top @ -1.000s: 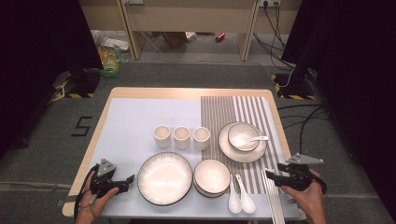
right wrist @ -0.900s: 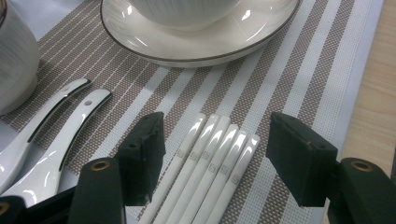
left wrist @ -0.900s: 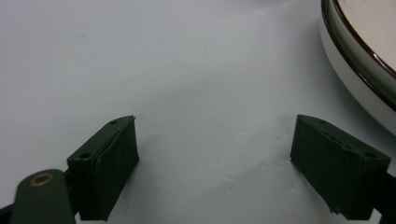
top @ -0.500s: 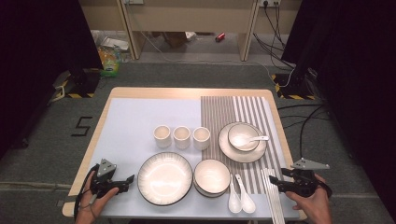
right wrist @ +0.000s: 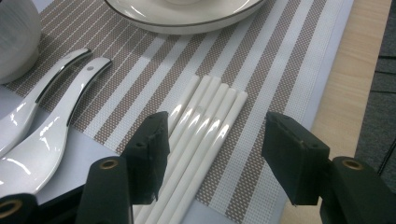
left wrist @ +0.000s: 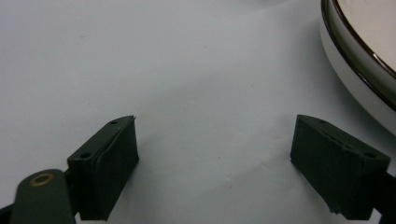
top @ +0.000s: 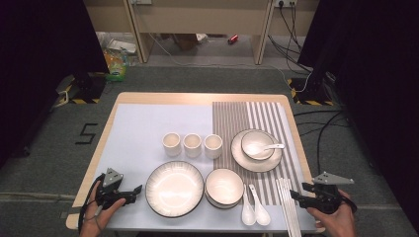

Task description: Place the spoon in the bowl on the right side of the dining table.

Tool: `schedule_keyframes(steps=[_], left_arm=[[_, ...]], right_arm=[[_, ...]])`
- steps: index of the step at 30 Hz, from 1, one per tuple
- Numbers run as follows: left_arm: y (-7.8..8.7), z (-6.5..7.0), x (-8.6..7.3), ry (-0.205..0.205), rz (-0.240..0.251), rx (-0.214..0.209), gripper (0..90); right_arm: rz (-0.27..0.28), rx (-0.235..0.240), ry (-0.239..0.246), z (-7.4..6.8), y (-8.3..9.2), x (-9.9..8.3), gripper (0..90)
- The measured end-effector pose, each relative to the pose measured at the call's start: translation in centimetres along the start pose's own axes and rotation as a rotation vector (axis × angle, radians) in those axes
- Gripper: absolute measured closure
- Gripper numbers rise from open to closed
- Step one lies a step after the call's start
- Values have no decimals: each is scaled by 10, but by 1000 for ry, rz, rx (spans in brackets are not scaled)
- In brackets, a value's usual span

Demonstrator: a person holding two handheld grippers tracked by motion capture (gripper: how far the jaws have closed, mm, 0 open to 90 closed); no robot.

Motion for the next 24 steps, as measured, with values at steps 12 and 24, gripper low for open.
schedule_keyframes(steps=[12, 24], left_arm=[[0, 0, 0, 1, 0, 0, 139], [0, 0, 0, 2, 0, 0, 138]], right_arm=[[4, 3, -8, 6, 1, -10, 407], [-4, 8, -22, 18, -1, -14, 385]])
Point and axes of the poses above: each handheld gripper's, and its own axes: y roughly backward along the jaws, x roughly out of its top, z roughly to its right, the point moved 2 cm from there along -y, roughly forward along the jaws, and after that the axes turned 4 degrees about -y, right-handed, at the moved point
